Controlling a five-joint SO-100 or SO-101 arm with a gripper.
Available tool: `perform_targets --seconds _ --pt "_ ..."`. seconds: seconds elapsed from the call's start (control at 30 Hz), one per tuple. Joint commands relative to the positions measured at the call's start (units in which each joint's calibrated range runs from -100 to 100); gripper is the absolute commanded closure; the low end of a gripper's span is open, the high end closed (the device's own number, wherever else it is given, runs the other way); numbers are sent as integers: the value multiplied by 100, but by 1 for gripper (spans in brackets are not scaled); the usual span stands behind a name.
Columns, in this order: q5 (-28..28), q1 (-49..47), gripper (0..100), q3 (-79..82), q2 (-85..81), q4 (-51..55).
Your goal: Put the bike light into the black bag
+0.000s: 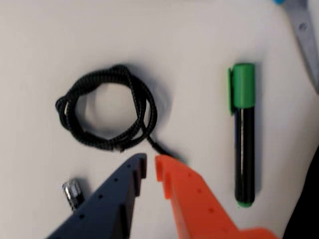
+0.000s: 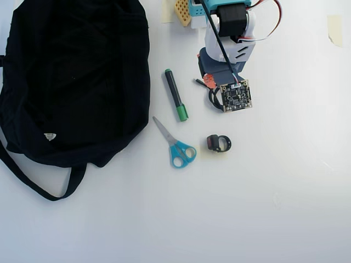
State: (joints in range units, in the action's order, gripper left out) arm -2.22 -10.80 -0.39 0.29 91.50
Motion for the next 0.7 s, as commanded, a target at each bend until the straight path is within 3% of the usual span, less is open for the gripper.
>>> perform_targets --seconds 0.0,0.33,0.67 --pt "-29 11 97 -158 -112 187" --pt "-29 -12 97 -437 394 626" --pt "-50 -72 97 -1865 1614 626"
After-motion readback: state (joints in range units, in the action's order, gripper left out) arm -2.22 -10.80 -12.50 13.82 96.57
